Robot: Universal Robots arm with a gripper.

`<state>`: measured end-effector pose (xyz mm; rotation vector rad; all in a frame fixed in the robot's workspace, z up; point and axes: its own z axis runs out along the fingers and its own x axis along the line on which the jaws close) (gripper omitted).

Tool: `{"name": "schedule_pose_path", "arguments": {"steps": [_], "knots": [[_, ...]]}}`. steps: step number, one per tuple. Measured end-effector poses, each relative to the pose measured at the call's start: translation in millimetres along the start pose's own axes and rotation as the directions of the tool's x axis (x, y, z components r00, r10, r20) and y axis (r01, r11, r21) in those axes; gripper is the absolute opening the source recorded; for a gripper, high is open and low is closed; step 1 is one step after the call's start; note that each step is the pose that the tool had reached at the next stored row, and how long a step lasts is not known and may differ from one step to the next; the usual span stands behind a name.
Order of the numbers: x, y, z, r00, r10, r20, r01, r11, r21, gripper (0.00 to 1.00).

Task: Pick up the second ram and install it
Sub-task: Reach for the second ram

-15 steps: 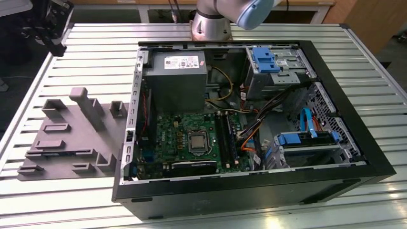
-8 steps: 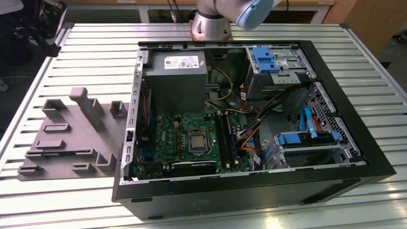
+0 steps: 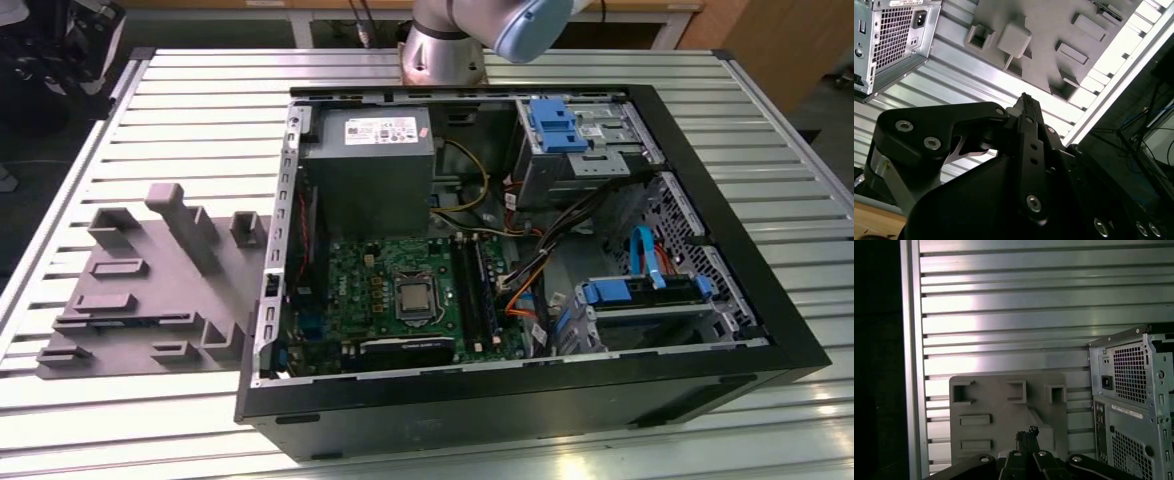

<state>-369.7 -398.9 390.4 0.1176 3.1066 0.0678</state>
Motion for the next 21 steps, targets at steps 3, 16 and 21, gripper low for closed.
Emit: {"name": "schedule_pose_path", "arguments": {"steps": [3, 16, 21], "knots": [[3.3, -0.2, 0.0, 1.0000, 0.000, 0.0001, 0.000, 1.0000, -0.0001, 0.11], [15.1, -2.0, 1.7, 1.0000, 0.000, 0.0000, 0.000, 1.0000, -0.0001, 0.11], [17.3, -5.1, 3.4, 1.0000, 0.000, 0.0000, 0.000, 1.0000, 0.0000, 0.11]]}}
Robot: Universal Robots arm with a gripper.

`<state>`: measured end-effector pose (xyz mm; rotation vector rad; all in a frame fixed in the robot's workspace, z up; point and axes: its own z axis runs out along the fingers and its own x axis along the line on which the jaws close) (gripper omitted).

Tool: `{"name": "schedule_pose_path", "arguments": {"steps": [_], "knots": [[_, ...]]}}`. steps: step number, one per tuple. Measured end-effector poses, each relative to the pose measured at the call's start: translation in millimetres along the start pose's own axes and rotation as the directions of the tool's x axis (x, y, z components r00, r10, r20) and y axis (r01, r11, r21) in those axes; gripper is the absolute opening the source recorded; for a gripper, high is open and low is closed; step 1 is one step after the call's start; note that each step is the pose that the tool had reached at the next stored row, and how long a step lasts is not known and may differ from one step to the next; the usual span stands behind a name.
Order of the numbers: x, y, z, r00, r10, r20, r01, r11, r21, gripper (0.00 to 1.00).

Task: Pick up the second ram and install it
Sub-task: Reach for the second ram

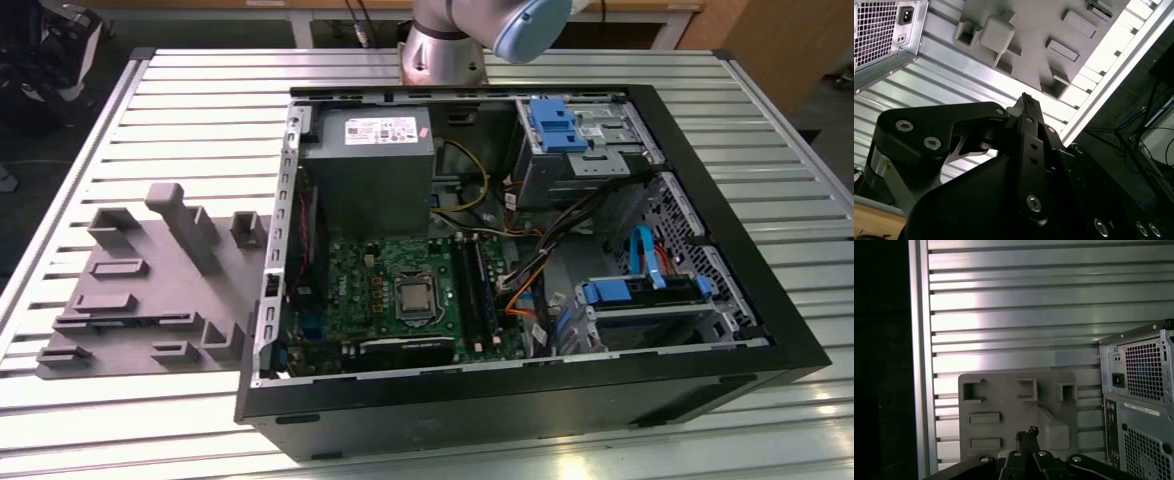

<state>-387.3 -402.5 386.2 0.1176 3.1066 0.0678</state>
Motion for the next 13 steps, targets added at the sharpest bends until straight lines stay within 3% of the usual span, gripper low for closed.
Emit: {"name": "schedule_pose_path", "arguments": {"steps": [13], "knots": [[3.3, -6.0, 4.4, 1.0000, 0.000, 0.0001, 0.000, 1.0000, -0.0001, 0.11]]}}
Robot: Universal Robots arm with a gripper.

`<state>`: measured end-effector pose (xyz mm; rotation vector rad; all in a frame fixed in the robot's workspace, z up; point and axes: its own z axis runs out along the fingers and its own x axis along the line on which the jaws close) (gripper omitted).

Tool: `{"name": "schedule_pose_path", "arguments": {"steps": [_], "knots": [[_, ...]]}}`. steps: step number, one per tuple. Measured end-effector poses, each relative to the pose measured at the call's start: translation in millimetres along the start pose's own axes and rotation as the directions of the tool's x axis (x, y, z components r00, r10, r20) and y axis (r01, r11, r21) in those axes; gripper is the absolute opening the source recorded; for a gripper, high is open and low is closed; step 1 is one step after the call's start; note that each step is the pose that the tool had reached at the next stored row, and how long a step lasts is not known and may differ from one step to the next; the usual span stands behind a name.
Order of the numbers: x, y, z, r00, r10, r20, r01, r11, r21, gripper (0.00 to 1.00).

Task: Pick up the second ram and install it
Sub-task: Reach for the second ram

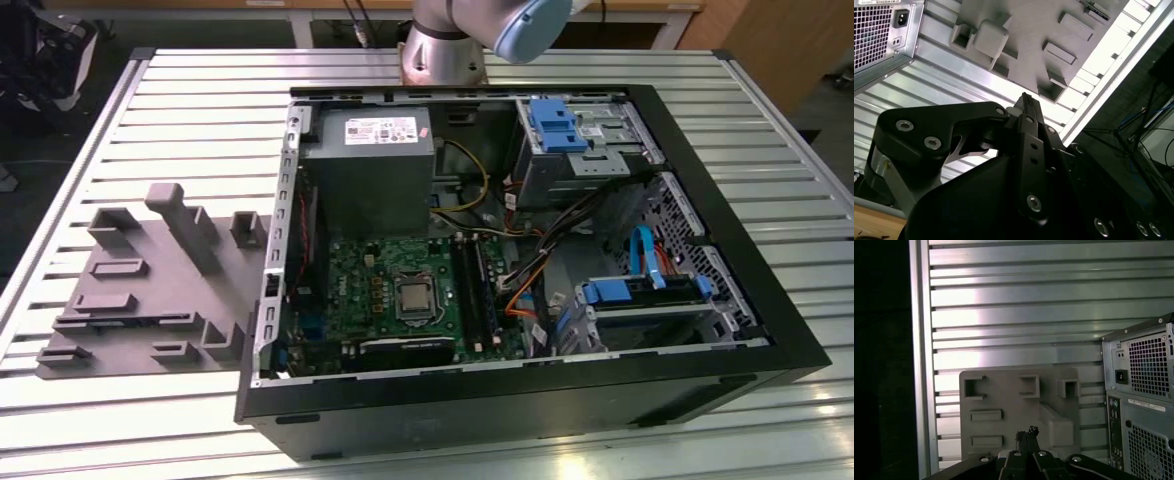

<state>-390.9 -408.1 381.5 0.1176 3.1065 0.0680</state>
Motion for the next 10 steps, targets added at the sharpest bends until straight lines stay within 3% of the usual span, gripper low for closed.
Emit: {"name": "schedule_pose_path", "arguments": {"steps": [10], "knots": [[2.1, -1.6, 1.8, 1.0000, 0.000, -0.0001, 0.000, 1.0000, 0.0001, 0.11]]}}
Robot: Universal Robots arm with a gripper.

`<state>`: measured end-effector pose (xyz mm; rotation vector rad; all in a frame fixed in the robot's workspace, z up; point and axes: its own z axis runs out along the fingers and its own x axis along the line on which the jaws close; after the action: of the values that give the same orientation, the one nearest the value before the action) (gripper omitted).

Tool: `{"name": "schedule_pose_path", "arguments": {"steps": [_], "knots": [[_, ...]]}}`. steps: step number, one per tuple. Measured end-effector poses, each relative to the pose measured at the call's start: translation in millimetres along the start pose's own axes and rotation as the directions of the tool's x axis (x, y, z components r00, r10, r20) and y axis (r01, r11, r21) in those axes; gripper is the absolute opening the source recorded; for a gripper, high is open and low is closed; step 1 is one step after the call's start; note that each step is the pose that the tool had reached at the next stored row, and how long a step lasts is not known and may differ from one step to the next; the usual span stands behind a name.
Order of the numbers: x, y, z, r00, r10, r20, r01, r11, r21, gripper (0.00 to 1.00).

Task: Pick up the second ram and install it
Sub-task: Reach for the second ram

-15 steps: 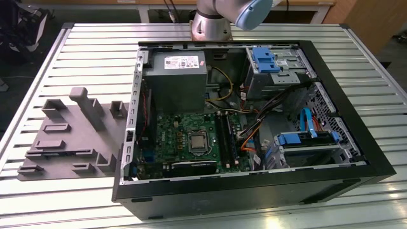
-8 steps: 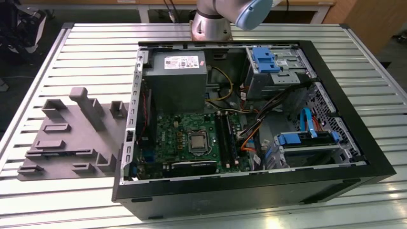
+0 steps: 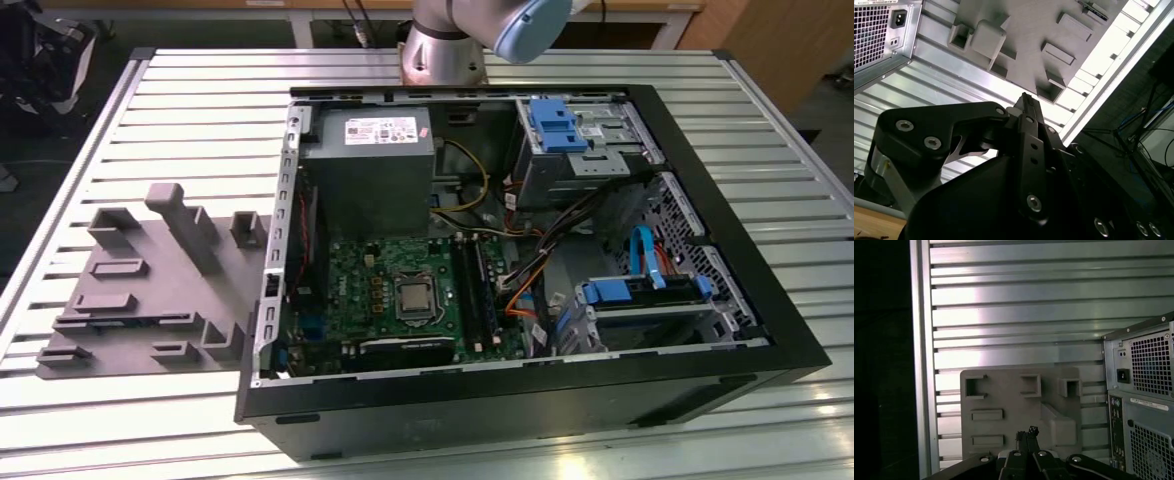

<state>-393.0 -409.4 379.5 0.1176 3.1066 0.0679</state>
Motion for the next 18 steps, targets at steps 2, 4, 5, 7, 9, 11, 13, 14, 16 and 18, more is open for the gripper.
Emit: {"name": "schedule_pose_path", "arguments": {"steps": [2, 4, 5, 7, 9, 11, 13, 14, 16, 18], "knots": [[0.4, -0.3, 0.4, 1.0000, 0.000, 0.0000, 0.000, 1.0000, 0.0000, 0.11], [0.8, -0.7, 0.8, 1.0000, 0.000, 0.0000, 0.000, 1.0000, 0.0000, 0.11], [1.0, -0.9, 1.0, 1.0000, 0.000, 0.0000, 0.000, 1.0000, 0.0000, 0.11], [1.3, -1.5, 1.6, 1.0000, 0.000, 0.0000, 0.000, 1.0000, 0.0000, 0.11], [1.5, -2.0, 2.1, 1.0000, 0.000, 0.0001, 0.000, 1.0000, -0.0001, 0.11], [1.7, -2.5, 2.7, 1.0000, 0.000, 0.0000, 0.000, 1.0000, 0.0000, 0.11], [2.0, -2.9, 3.2, 1.0000, 0.000, -0.0001, 0.000, 1.0000, 0.0001, 0.11], [2.1, -3.1, 3.6, 1.0000, 0.000, -0.0001, 0.000, 1.0000, 0.0000, 0.11], [2.3, -3.5, 4.2, 1.0000, 0.000, 0.0000, 0.000, 1.0000, -0.0001, 0.11], [2.6, -3.8, 4.7, 1.0000, 0.000, 0.0000, 0.000, 1.0000, 0.0000, 0.11]]}}
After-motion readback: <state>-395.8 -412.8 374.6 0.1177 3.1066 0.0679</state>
